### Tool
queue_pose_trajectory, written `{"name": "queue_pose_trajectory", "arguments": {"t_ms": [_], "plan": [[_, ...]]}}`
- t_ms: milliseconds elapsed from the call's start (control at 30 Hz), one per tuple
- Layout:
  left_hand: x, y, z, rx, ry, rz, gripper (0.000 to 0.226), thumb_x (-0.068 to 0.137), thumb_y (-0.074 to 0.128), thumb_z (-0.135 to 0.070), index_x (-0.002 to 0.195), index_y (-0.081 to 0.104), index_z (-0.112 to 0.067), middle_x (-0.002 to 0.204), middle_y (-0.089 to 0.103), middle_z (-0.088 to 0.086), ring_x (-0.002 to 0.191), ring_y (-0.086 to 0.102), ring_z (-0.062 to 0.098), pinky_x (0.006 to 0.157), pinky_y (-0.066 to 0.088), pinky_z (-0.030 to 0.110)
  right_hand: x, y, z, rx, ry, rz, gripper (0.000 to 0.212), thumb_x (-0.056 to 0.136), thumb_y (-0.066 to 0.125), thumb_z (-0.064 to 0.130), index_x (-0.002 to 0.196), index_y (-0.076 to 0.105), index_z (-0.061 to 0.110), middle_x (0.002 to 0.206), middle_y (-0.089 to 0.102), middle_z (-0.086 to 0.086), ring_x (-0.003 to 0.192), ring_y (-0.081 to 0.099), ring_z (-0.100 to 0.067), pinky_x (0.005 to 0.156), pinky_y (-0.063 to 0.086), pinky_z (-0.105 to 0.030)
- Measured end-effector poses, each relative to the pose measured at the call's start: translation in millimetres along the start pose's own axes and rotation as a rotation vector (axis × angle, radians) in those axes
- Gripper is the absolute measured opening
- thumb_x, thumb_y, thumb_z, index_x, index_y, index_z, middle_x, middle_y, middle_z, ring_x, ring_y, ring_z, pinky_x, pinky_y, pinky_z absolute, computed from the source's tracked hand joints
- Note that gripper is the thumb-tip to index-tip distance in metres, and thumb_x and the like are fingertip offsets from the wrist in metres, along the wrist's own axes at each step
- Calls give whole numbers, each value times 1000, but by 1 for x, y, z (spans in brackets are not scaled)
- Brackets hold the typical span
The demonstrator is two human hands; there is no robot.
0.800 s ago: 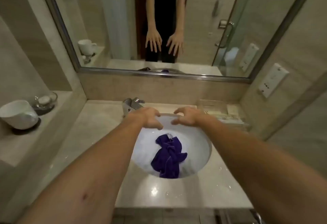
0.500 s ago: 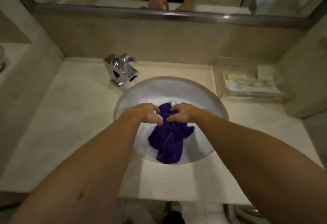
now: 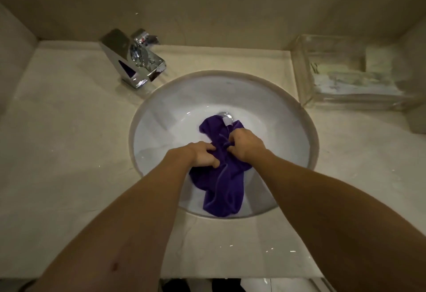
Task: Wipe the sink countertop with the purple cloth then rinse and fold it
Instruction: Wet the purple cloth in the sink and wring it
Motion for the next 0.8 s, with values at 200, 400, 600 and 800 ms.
{"name": "queue_pose_trajectory", "arguments": {"t_ms": [200, 400, 600, 800], "plan": [[-48, -39, -8, 72, 39, -35, 82, 82, 70, -42, 154, 33, -34, 160, 32, 2, 141, 38, 27, 114, 37, 44, -26, -59, 30, 4, -8, -78, 12, 94, 69, 21, 104, 63, 18, 102, 66, -7, 86, 58, -26, 74, 46, -35], [-133, -92, -41, 71, 149, -122, 86, 80, 78, -42, 153, 33, -31, 157, 36, 1, 139, 41, 26, 113, 36, 39, -82, -182, 63, 16, -48, -174, 17, 87, 78, 28, 101, 75, 20, 92, 70, -1, 87, 66, -23, 74, 51, -32], [-227, -122, -87, 57, 301, -212, 112, 69, 83, -51, 158, 18, -33, 163, 26, -1, 146, 33, 27, 117, 32, 47, -189, -308, 108, 89, -144, -326, 18, 88, 80, 20, 101, 74, 9, 84, 72, -8, 78, 74, -23, 70, 64, -40], [-317, -148, -122, -57, 490, -283, 118, 72, 87, -41, 160, 10, -29, 166, 17, 5, 150, 23, 30, 120, 26, 52, -302, -415, 142, 178, -225, -501, 16, 90, 78, 18, 102, 74, 8, 87, 74, -8, 78, 75, -19, 64, 63, -31]]}}
Point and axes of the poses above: each hand's wrist, its own x-axis towards the middle knuckle, its own y-axis out of the palm, z = x × y, the point moved 6 cm from there along x, towards the middle knuckle
